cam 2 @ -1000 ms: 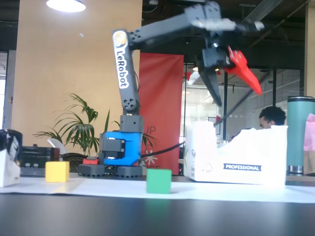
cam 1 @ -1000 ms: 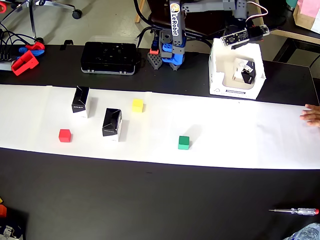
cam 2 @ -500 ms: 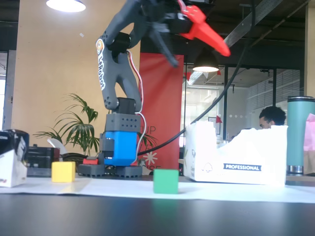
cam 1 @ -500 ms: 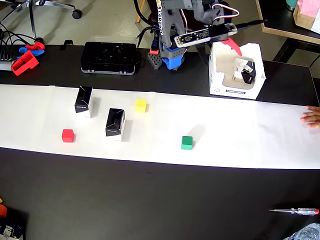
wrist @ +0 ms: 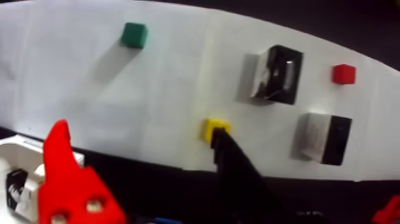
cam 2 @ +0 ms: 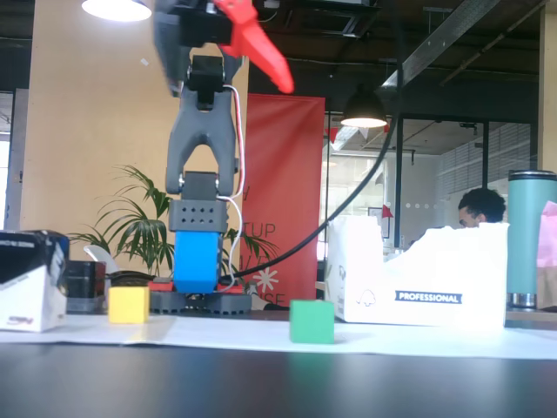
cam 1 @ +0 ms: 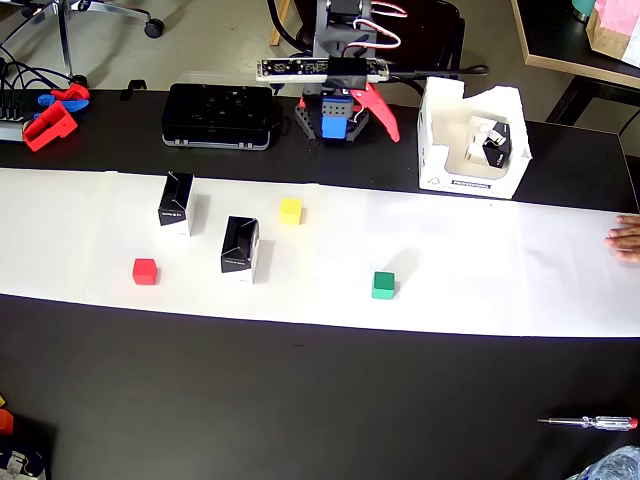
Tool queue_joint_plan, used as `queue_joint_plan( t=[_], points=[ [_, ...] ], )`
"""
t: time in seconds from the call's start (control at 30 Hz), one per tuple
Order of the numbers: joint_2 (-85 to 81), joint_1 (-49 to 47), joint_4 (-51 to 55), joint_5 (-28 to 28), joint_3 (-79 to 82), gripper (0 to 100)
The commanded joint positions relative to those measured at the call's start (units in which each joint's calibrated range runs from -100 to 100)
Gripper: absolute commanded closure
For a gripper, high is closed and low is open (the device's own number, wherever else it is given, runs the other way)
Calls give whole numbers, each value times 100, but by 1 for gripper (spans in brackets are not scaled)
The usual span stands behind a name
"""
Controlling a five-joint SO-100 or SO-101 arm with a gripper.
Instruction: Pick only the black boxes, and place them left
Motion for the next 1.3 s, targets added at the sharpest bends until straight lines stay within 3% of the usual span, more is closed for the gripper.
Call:
queue_joint_plan(
  t=[0.0, 0.27, 0.7, 1.27],
  points=[
    [234, 683, -395, 250, -188, 55],
    [1000, 1497, -1222, 608, -223, 55],
    [1791, 1592, -2589, 613, -170, 55],
    [2312, 1307, -2701, 560, 397, 49]
  ],
)
